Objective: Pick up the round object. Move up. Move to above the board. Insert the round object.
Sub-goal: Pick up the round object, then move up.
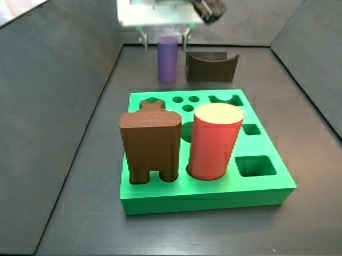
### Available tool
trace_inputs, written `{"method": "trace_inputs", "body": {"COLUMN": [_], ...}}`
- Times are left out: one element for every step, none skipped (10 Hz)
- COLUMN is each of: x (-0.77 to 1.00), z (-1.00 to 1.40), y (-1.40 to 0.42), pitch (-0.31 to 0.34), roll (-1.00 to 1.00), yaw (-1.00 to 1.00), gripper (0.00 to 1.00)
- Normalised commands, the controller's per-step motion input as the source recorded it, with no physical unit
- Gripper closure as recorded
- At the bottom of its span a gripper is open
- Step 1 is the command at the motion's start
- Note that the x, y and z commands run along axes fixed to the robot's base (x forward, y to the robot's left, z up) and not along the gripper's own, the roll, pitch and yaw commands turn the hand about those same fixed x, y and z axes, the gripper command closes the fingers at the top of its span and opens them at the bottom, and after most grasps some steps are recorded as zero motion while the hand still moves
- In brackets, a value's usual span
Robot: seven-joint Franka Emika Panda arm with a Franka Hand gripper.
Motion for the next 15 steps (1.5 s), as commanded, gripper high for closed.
{"method": "trace_inputs", "body": {"x": [0.00, 0.00, 0.00, 0.00, 0.00, 0.00, 0.00, 0.00, 0.00, 0.00, 0.00, 0.00, 0.00, 0.00, 0.03], "z": [-0.21, 0.00, 0.00, 0.00, 0.00, 0.00, 0.00, 0.00, 0.00, 0.00, 0.00, 0.00, 0.00, 0.83, 0.79], "y": [-0.19, 0.00, 0.00, 0.00, 0.00, 0.00, 0.00, 0.00, 0.00, 0.00, 0.00, 0.00, 0.00, 0.00, -0.07], "pitch": [-0.119, 0.000, 0.000, 0.000, 0.000, 0.000, 0.000, 0.000, 0.000, 0.000, 0.000, 0.000, 0.000, 0.000, 0.001], "roll": [0.07, 0.00, 0.00, 0.00, 0.00, 0.00, 0.00, 0.00, 0.00, 0.00, 0.00, 0.00, 0.00, 0.00, -0.01], "yaw": [0.01, 0.00, 0.00, 0.00, 0.00, 0.00, 0.00, 0.00, 0.00, 0.00, 0.00, 0.00, 0.00, 0.00, -0.03], "gripper": [0.00, 0.00, 1.00, 1.00, 1.00, 1.00, 1.00, 1.00, 1.00, 1.00, 1.00, 1.00, 1.00, 1.00, 1.00]}}
